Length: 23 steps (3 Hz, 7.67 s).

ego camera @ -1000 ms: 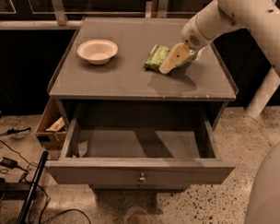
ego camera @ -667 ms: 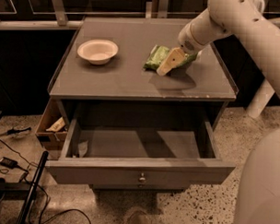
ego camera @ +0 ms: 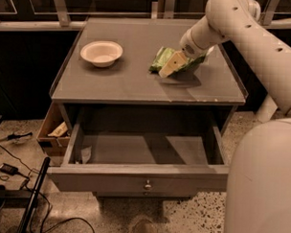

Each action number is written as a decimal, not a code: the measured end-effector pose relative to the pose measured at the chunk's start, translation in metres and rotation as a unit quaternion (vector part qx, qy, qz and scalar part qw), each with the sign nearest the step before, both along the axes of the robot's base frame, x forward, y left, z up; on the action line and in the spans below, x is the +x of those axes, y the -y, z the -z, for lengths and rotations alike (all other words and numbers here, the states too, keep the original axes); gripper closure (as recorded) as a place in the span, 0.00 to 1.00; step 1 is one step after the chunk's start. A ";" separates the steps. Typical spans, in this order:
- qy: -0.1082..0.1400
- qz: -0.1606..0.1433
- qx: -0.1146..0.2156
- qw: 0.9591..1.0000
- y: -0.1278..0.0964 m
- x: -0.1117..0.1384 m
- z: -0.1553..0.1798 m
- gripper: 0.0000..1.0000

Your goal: Place green jalapeno chip bag into top drawer

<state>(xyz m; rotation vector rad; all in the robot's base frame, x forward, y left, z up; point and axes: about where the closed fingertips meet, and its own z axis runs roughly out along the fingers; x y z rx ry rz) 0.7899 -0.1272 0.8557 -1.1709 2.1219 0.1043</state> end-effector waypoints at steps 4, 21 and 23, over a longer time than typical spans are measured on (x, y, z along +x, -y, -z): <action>-0.014 0.011 0.009 1.000 -0.003 0.008 0.010 0.66; -0.082 -0.189 0.031 0.978 -0.015 -0.290 0.096 1.00; -0.086 -0.187 0.030 0.978 -0.027 -0.262 0.149 1.00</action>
Offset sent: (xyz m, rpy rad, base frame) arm 0.0070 0.0027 -0.0084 0.0152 0.0231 -0.0189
